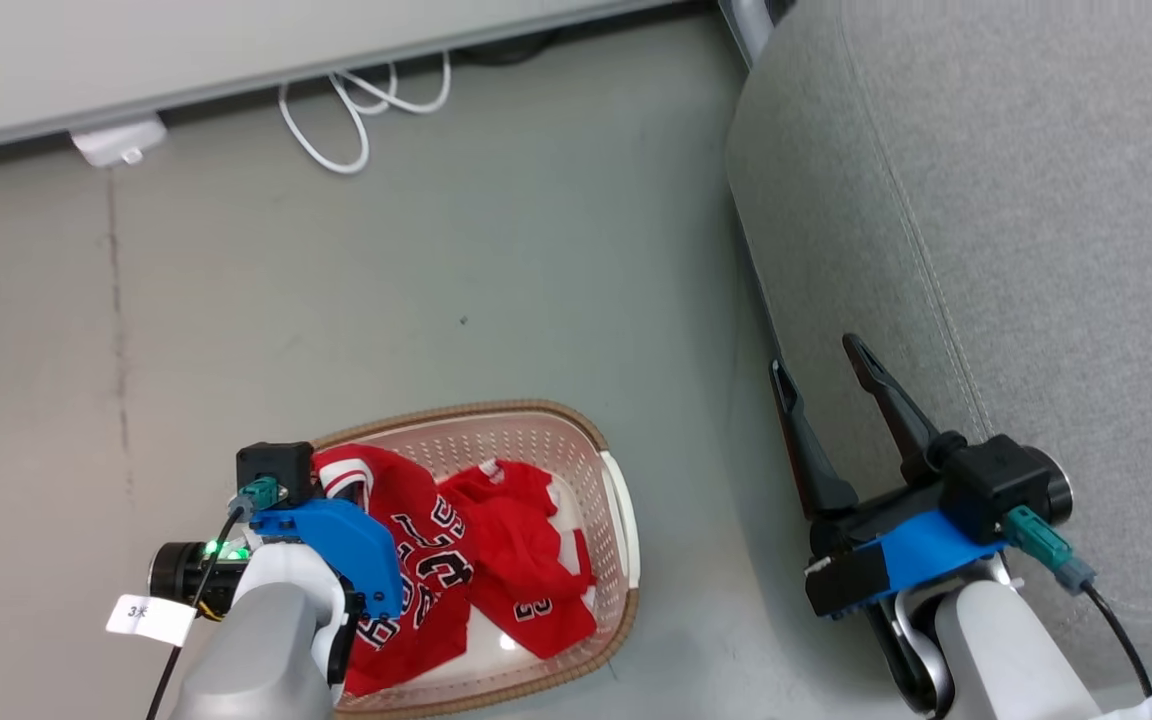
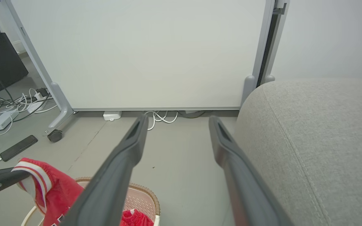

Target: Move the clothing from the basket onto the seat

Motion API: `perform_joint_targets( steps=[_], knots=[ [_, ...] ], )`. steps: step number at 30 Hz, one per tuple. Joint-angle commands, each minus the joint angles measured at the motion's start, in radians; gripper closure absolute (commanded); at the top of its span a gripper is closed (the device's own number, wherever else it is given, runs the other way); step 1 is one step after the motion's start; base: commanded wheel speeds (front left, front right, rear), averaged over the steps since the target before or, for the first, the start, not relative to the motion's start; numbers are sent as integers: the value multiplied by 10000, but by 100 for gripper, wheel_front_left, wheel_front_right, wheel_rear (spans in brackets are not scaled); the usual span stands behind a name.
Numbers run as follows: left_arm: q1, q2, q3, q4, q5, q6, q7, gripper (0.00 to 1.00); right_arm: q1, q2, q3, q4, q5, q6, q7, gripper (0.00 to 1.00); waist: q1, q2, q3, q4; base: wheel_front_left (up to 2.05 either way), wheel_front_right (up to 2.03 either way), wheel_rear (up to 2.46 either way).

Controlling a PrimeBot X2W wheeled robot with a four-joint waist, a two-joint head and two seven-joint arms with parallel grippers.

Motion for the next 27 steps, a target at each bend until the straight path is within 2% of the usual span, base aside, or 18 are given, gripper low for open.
perform_joint_targets(
  steps=[1,11,27],
  knots=[
    [133,-24,-92,-142,-29,-70,-101,100,190,-32,-55,59,-47,5,-37,0,2,-1,-528,316,0,0,0],
    [499,-53,-1294,-1798,-742,-431,-125,100,865,-30,-156,400,-224,5,-35,0,2,-1,-1752,663,0,0,0],
    [464,-46,-2988,-5989,-1866,-281,829,100,1456,-30,-13,564,-298,5,53,0,2,-1,-2811,966,0,0,0]
  ],
)
